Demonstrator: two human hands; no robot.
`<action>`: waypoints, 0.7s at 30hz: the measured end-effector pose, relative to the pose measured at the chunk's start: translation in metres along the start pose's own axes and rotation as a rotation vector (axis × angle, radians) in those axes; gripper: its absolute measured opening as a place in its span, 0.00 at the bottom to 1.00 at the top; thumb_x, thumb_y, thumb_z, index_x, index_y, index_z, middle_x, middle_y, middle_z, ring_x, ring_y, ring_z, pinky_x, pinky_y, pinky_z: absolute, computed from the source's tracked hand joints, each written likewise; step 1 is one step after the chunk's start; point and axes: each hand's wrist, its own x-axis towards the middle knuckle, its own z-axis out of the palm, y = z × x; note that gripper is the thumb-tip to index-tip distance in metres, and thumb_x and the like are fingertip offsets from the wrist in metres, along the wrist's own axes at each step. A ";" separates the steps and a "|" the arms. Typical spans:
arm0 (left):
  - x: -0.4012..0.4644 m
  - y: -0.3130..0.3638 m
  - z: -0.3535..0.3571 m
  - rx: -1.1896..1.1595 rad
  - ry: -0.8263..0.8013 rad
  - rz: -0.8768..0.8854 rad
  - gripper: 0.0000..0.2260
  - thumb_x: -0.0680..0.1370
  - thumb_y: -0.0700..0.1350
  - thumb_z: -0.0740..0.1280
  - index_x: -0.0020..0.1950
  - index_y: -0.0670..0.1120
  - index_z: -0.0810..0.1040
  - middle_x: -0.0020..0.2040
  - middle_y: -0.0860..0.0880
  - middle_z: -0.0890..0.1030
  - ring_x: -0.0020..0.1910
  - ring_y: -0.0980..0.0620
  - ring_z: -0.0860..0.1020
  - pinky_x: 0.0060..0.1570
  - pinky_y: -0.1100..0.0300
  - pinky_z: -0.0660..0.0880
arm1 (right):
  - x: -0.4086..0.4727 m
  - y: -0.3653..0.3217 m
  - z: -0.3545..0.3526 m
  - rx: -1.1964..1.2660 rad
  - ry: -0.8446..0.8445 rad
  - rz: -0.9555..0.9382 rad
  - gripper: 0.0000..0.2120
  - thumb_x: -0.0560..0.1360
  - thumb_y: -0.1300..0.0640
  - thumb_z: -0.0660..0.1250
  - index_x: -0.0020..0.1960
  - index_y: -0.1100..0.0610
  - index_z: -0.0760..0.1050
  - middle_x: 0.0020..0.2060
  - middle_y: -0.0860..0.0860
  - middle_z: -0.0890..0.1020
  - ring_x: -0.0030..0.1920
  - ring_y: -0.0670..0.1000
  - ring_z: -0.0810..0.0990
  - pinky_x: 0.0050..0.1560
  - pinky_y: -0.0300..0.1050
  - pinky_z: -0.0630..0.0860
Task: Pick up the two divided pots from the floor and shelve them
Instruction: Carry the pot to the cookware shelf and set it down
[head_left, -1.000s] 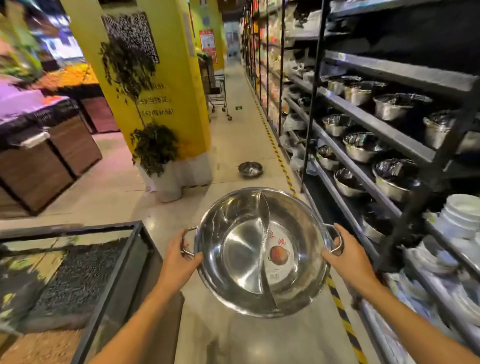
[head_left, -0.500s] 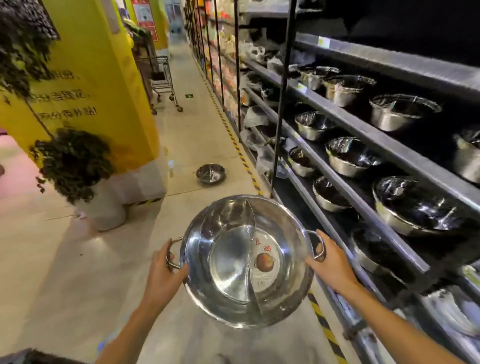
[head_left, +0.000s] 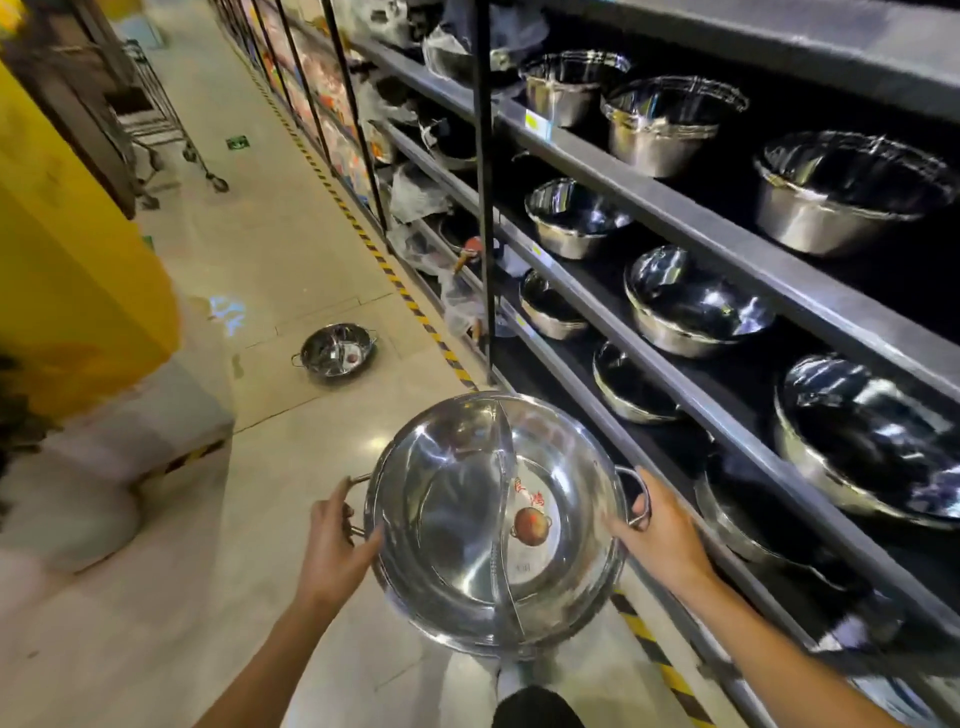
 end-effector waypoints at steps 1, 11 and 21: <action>0.019 0.001 0.008 0.004 -0.006 -0.007 0.37 0.71 0.56 0.74 0.76 0.53 0.62 0.52 0.48 0.69 0.46 0.57 0.72 0.43 0.63 0.71 | 0.022 -0.001 0.005 0.001 -0.008 0.010 0.40 0.69 0.37 0.73 0.75 0.43 0.60 0.44 0.45 0.73 0.38 0.46 0.79 0.40 0.45 0.79; 0.162 0.009 0.044 -0.007 -0.003 -0.090 0.37 0.73 0.52 0.73 0.78 0.51 0.59 0.57 0.46 0.69 0.46 0.54 0.73 0.48 0.58 0.75 | 0.167 -0.002 0.048 0.008 -0.038 0.090 0.42 0.64 0.30 0.68 0.74 0.42 0.62 0.41 0.45 0.73 0.38 0.47 0.78 0.37 0.49 0.78; 0.290 -0.086 0.148 -0.070 -0.054 -0.096 0.34 0.71 0.54 0.68 0.76 0.52 0.62 0.51 0.50 0.68 0.44 0.56 0.71 0.43 0.61 0.71 | 0.246 0.063 0.156 0.105 0.037 0.302 0.40 0.65 0.41 0.72 0.74 0.38 0.60 0.46 0.49 0.78 0.44 0.55 0.80 0.46 0.49 0.79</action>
